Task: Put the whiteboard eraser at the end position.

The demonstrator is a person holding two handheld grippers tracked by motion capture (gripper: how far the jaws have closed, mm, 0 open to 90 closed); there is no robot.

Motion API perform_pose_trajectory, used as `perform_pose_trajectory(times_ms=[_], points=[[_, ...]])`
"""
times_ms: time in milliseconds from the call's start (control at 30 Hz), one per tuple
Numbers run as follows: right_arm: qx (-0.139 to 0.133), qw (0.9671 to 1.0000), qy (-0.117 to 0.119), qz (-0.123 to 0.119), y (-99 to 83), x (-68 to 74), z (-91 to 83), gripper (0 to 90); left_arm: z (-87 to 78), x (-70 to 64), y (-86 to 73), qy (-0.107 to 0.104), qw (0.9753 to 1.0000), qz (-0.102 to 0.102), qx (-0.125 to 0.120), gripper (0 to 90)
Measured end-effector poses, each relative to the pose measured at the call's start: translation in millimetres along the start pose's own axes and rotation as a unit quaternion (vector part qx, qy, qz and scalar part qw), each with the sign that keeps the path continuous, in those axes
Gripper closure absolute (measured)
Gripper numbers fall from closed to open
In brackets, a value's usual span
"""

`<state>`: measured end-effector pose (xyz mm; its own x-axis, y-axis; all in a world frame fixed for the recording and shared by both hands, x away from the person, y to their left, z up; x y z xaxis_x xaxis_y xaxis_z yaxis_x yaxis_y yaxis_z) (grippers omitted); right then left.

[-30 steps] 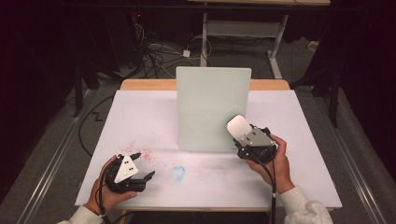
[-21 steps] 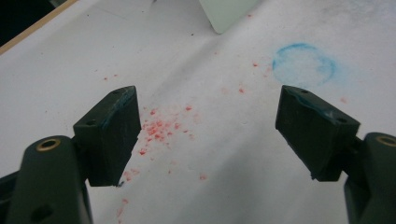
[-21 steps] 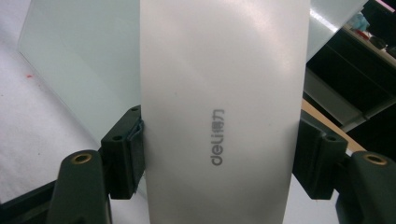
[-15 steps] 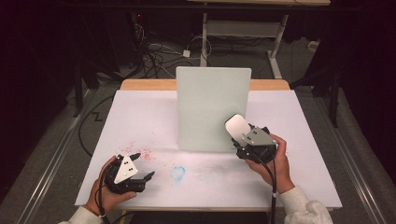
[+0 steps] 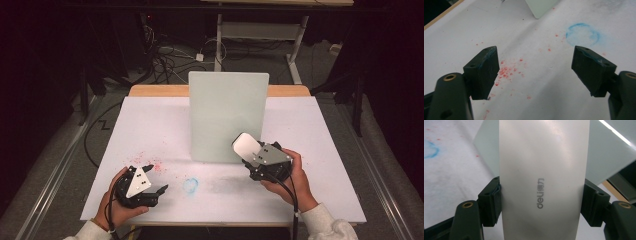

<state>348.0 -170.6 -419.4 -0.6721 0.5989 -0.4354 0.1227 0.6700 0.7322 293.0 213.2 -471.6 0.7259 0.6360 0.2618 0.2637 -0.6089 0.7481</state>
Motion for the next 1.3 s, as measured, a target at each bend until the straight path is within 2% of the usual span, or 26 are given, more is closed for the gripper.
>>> perform_pose_trajectory(times_ms=[167, 367, 567, 633, 733, 800, 900, 967, 1200, 1300], points=[[0.004, 0.9996, 0.020, -0.019, 3.4, 9.6, -2.8, 31.1, 0.9, -0.8, 1.7, 0.001, 1.0000, 0.001, -0.002, 21.4], [0.015, 0.9984, 0.045, -0.031, 4.6, 17.5, -0.4, 31.1, -0.5, -1.3, 1.4, 0.001, 1.0000, 0.001, -0.003, 21.4], [0.033, 0.9950, 0.078, -0.053, 6.5, 25.6, 3.1, 31.1, -1.8, -0.6, -0.5, 0.002, 1.0000, -0.002, -0.003, 21.3], [0.041, 0.9929, 0.094, -0.060, 7.2, 27.6, 4.4, 31.1, -2.5, -1.0, -0.3, 0.002, 1.0000, -0.001, -0.002, 21.4], [0.055, 0.9891, 0.123, -0.060, 8.8, 31.3, 7.2, 31.1, -3.2, -0.5, -0.6, 0.002, 1.0000, -0.003, -0.004, 21.4], [0.068, 0.9867, 0.131, -0.068, 8.8, 35.0, 9.9, 31.1, -3.0, -0.6, -0.7, 0.002, 1.0000, -0.002, -0.003, 21.4], [0.098, 0.9814, 0.141, -0.086, 7.5, 40.4, 14.7, 31.1, -1.8, -1.3, -0.5, 0.000, 1.0000, 0.000, 0.000, 21.3], [0.108, 0.9775, 0.158, -0.088, 7.5, 44.0, 16.8, 31.1, -0.6, -1.8, -0.5, -0.002, 1.0000, 0.002, 0.002, 21.4], [0.130, 0.9686, 0.181, -0.110, 7.3, 53.4, 21.7, 31.0, 2.5, -2.6, -0.3, -0.006, 0.9999, 0.005, 0.007, 21.4], [0.137, 0.9662, 0.182, -0.120, 9.7, 59.6, 24.3, 31.0, 2.7, -2.6, -0.1, -0.005, 0.9999, 0.005, 0.008, 21.3]])
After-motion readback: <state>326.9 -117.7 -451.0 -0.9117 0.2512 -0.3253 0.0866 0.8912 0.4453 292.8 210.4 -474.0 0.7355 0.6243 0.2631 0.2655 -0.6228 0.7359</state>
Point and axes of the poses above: each handheld gripper's, and its own axes: z roughly forward along the jaws, y roughly out of its top, x roughly to its left, the point moved 1 cm from there along z, roughly forward along the jaws
